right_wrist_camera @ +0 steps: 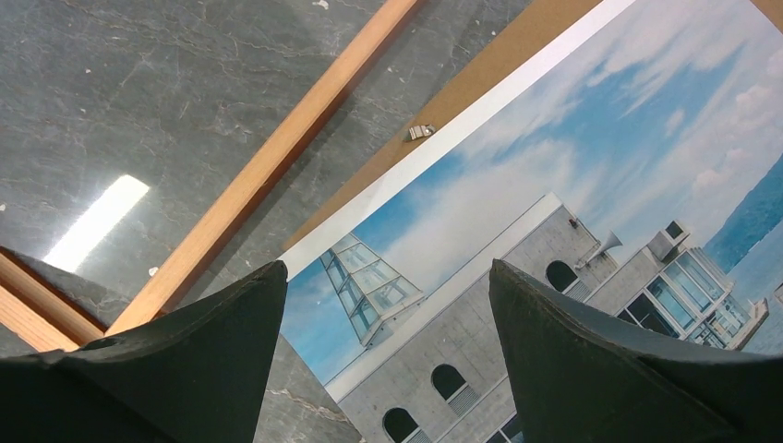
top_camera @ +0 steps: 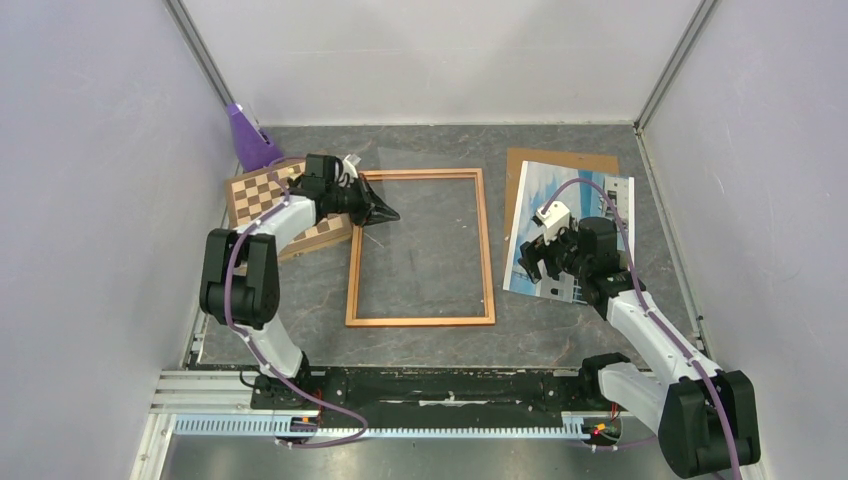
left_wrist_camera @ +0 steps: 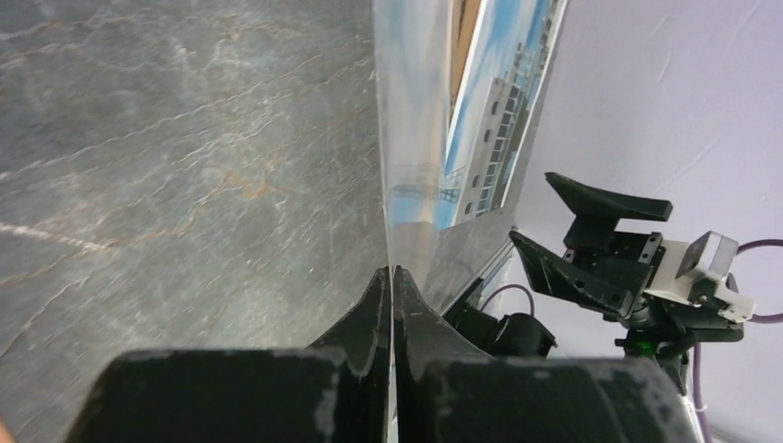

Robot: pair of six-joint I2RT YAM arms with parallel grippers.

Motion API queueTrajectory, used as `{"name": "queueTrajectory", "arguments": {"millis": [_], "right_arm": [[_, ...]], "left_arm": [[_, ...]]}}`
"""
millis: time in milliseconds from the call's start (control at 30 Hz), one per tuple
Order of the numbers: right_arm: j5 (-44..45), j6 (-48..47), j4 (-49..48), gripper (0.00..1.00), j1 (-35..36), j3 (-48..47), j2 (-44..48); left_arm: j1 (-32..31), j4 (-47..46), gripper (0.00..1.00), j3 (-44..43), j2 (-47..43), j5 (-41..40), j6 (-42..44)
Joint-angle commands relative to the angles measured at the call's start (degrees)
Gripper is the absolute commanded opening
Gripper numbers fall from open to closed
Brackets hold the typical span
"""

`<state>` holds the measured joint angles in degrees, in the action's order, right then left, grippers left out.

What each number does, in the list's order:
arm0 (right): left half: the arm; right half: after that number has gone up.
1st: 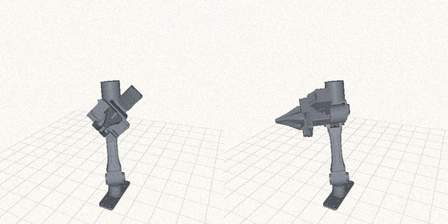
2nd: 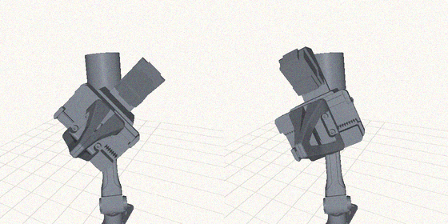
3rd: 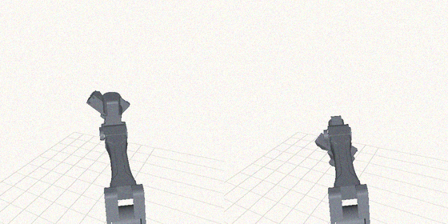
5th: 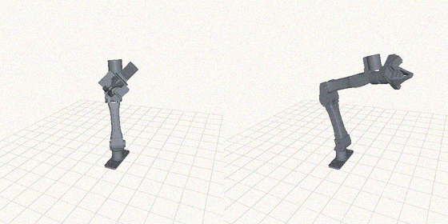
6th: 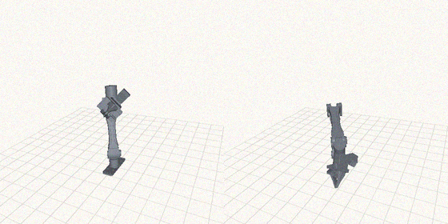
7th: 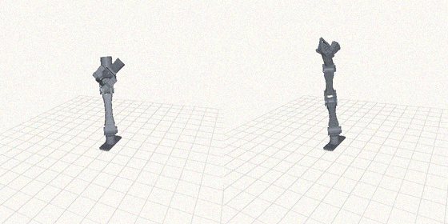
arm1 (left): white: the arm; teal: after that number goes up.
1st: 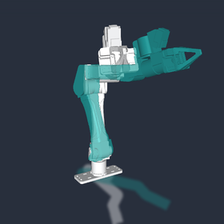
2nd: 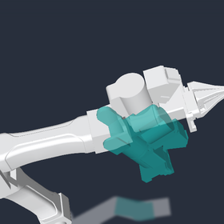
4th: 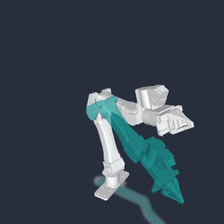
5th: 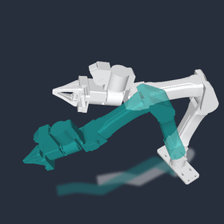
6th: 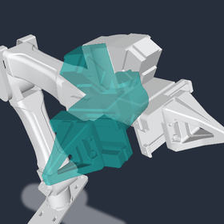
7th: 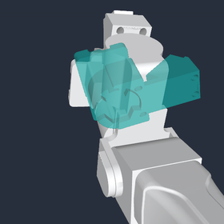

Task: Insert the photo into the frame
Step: Place the photo frame item in the photo frame.

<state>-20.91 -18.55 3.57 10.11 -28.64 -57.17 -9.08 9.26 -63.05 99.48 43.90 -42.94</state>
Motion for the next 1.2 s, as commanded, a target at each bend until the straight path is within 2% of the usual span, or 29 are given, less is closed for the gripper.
{"name": "queueTrajectory", "arguments": {"millis": [0,167,400,1167], "right_arm": [[0.0,0.1,-0.8,0.83,-0.2,-1.6,0.7],[0.0,0.0,-0.9,0.83,-0.2,-1.2,0.2],[-0.4,0.3,-1.3,0.83,-0.2,-0.9,-0.1],[-0.6,-0.6,-0.6,0.83,-0.2,-0.4,0.2]], "left_arm": [[2.7,16.7,0.02,-4.7,-1.6,2.1,10.4],[4.9,25.9,0.02,-8.0,-0.6,0.9,17.1],[5.3,29.9,0.02,-11.4,2.0,-0.4,21.5],[6.0,28.7,0.02,-14.7,7.8,-2.6,23.9]]}}
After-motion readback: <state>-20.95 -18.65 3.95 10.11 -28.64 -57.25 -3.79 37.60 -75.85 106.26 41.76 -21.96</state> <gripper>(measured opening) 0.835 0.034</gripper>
